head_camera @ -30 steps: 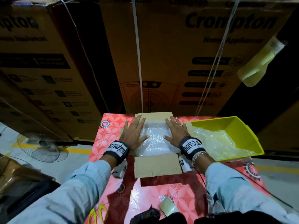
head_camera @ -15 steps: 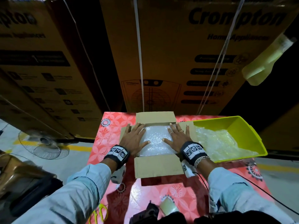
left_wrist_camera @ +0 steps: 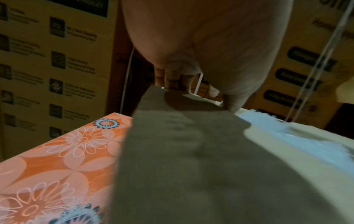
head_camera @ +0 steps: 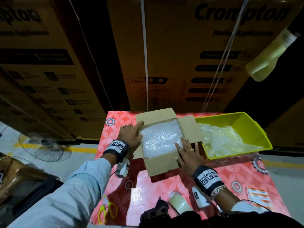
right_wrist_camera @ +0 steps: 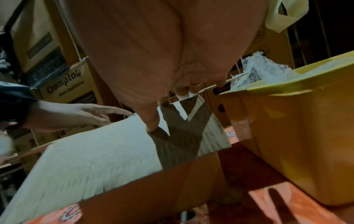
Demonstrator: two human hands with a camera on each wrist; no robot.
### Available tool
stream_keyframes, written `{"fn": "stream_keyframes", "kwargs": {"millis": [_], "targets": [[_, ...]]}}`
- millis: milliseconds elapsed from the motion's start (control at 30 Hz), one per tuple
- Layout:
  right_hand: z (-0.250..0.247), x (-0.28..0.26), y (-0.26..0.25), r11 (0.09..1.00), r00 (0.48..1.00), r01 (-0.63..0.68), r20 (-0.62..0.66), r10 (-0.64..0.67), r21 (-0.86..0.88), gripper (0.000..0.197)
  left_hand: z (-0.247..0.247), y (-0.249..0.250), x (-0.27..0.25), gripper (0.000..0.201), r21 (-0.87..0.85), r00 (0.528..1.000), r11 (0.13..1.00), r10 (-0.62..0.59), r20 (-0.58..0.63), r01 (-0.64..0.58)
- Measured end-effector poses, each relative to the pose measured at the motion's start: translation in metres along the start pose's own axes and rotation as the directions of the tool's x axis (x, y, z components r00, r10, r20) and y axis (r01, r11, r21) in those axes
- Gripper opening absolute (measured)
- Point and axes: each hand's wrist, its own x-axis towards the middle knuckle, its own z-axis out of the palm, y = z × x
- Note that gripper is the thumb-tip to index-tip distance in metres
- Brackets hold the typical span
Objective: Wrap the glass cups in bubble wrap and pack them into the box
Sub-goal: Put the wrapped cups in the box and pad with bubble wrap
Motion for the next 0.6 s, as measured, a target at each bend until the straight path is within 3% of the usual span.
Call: {"fn": "stream_keyframes", "kwargs": {"millis": [267, 400, 467, 533, 600], "targets": [[-0.024, 0.046, 0.004, 0.999, 0.991, -0.01, -0.136, 0.014, 0.033, 0.064, -0.005, 0.003, -0.105, 0.078, -0.083, 0.989, 0.986, -0.146, 0.028, 0.148], [-0.026, 0.052, -0.002, 0.991, 0.987, -0.005, -0.156, 0.025, 0.131, 0.062, -0.014, 0.021, -0.141, 0.068, -0.115, 0.977, 0.975, -0.174, 0.121, 0.188], [-0.026, 0.039, -0.014, 0.967, 0.985, -0.006, -0.163, 0.049, 0.255, 0.06, -0.02, 0.026, -0.152, 0.06, 0.019, 0.975, 0.985, -0.172, 0.141, 0.171], [-0.022, 0.021, -0.026, 0.932, 0.986, 0.001, -0.155, 0.06, 0.362, 0.062, -0.026, 0.024, -0.154, 0.053, 0.181, 0.988, 0.976, -0.137, 0.065, 0.123], [-0.014, 0.005, -0.035, 0.894, 0.989, 0.014, -0.137, 0.053, 0.448, 0.067, -0.03, 0.012, -0.148, 0.046, 0.17, 0.999, 0.985, -0.016, -0.029, 0.02]]}}
